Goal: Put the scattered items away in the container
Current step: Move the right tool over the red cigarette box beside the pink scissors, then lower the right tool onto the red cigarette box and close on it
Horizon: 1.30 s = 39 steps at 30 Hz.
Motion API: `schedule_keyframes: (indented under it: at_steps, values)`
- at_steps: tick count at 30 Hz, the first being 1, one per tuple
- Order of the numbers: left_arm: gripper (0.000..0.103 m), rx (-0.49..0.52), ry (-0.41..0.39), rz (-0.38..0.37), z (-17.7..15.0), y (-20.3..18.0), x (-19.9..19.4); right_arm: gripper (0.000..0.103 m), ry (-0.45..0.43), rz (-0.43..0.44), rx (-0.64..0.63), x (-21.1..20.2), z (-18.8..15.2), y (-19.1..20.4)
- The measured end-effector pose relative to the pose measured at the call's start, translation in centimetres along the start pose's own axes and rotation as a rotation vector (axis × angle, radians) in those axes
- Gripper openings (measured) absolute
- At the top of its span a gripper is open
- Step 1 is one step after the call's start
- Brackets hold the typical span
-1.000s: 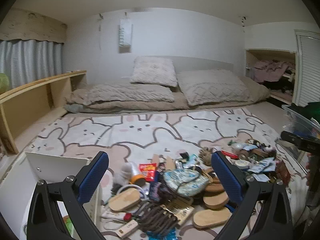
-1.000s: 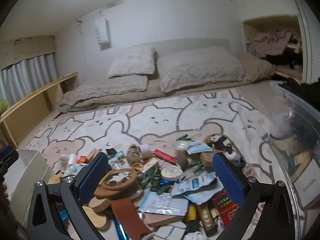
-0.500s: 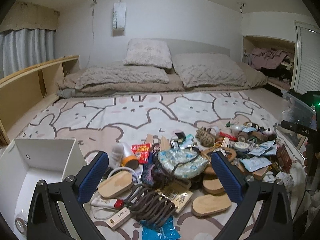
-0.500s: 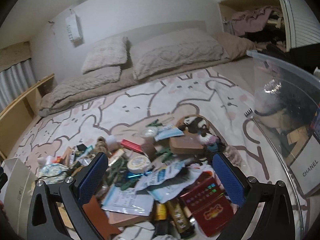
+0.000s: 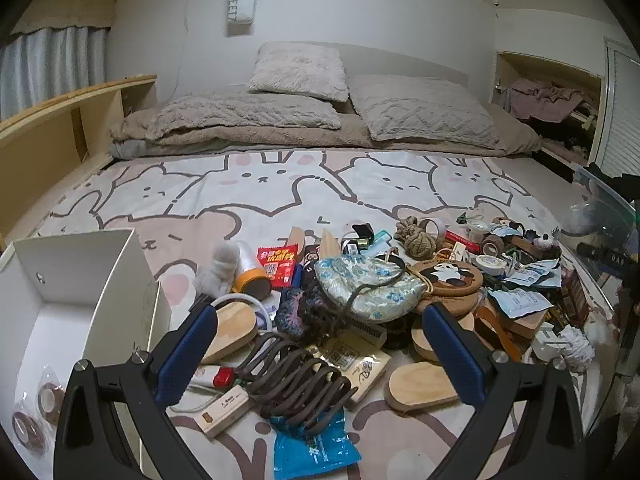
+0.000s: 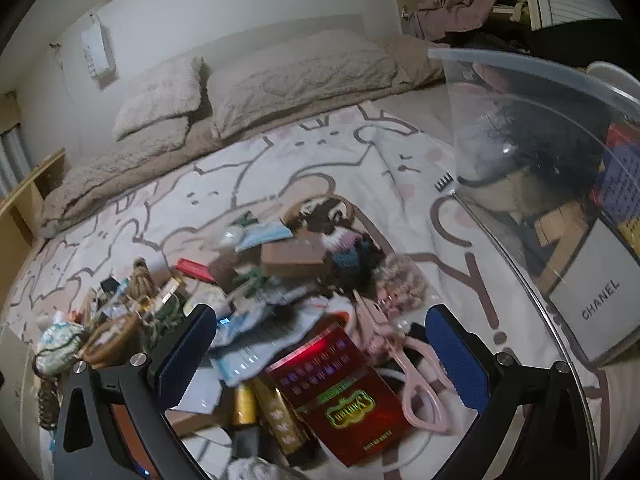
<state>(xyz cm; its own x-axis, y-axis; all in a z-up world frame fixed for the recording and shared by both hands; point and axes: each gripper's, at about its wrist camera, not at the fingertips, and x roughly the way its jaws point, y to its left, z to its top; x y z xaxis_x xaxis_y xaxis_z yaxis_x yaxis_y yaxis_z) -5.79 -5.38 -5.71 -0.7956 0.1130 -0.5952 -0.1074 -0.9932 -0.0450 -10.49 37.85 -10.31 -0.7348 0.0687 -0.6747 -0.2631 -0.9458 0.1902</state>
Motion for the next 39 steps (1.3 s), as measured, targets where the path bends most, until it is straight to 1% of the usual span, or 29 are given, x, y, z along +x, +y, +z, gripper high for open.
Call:
schedule_keyframes:
  at_steps: [7, 12, 15, 18, 22, 28, 35, 39]
  values:
    - [0.103, -0.062, 0.039, 0.008, -1.4, 1.6, 0.1, 0.103, 0.078, -0.002, 0.053, 0.8, -1.5, -0.8]
    - [0.103, -0.076, 0.063, 0.023, -2.5, 2.2, 0.1, 0.103, 0.098, 0.037, 0.129, 0.2, -2.1, -2.0]
    - [0.103, -0.083, 0.071, 0.024, -2.9, 2.4, 0.0, 0.103, 0.108, 0.128, 0.199, -0.5, -2.5, -2.8]
    - [0.103, -0.085, 0.070, 0.023, -3.0, 2.4, -0.2, 0.103, 0.108, 0.245, 0.257, -1.2, -2.9, -3.2]
    - [0.103, -0.078, 0.067, 0.026, -3.2, 2.3, -0.4, 0.103, 0.114, 0.321, 0.273, -1.8, -3.1, -2.7]
    - [0.103, -0.073, 0.087, 0.035, -3.7, 2.1, -0.4, 0.103, 0.152, 0.302, 0.281, -1.1, -3.4, -2.7]
    - [0.103, -0.081, 0.108, 0.040, -3.9, 2.3, 0.0, 0.103, 0.173, 0.213, 0.305, 0.7, -2.9, -4.8]
    - [0.103, -0.085, 0.103, 0.040, -3.8, 2.4, -0.2, 0.103, 0.189, 0.216, 0.321, 1.6, -2.9, -5.6]
